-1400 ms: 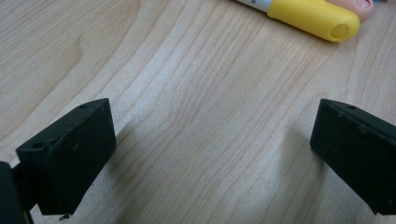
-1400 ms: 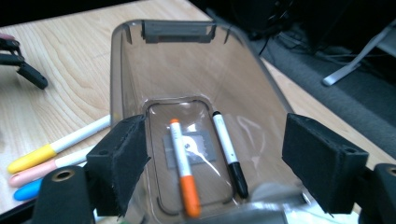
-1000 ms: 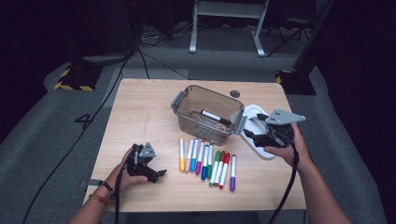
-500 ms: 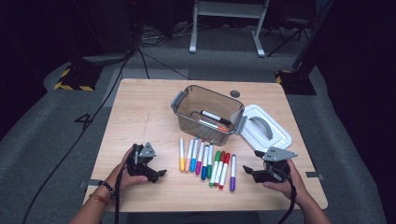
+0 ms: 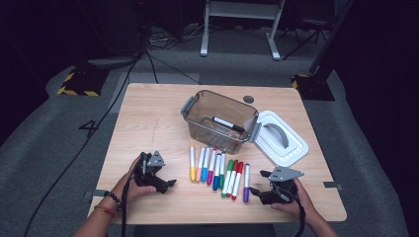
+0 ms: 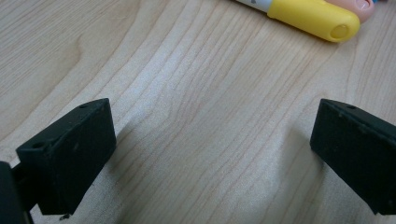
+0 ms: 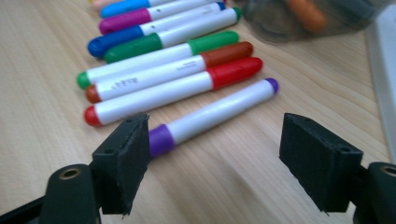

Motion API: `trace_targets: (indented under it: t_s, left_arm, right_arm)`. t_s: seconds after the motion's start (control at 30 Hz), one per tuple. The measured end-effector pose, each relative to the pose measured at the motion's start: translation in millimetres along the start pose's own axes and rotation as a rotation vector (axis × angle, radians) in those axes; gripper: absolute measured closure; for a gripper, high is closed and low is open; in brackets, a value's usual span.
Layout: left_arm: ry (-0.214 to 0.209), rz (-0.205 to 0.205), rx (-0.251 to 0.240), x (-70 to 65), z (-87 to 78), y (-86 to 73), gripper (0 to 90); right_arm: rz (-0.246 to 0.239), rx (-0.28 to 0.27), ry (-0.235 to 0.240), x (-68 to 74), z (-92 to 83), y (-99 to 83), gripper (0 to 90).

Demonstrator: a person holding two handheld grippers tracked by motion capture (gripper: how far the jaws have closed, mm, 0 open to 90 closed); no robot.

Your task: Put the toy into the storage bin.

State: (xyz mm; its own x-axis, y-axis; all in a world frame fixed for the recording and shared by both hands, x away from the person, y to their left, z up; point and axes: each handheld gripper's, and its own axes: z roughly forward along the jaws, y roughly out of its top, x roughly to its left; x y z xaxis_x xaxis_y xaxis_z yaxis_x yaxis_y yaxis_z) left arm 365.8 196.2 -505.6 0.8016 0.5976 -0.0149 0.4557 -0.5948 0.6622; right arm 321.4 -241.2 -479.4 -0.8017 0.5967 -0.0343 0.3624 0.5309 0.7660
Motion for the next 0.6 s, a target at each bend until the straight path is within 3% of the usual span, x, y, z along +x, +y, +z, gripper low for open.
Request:
trace_targets:
  t_s: [0.37, 0.53, 0.6]
  left_arm:
    - [0.001, -0.002, -0.001, -0.3, 0.0, -0.1, 0.6]
    - [0.0, 0.0, 0.0, 0.0, 0.0, 0.0, 0.6]
    - [0.001, -0.002, -0.001, -0.2, 0.0, -0.1, 0.6]
  right_arm:
    - [-0.039, 0.047, 0.021, 21.4, 13.1, 1.1, 24.9]
    - [-0.021, 0.065, -0.013, 14.1, 15.6, -3.2, 26.3]
    - [-0.013, 0.079, -0.03, 8.3, 16.3, -6.4, 31.0]
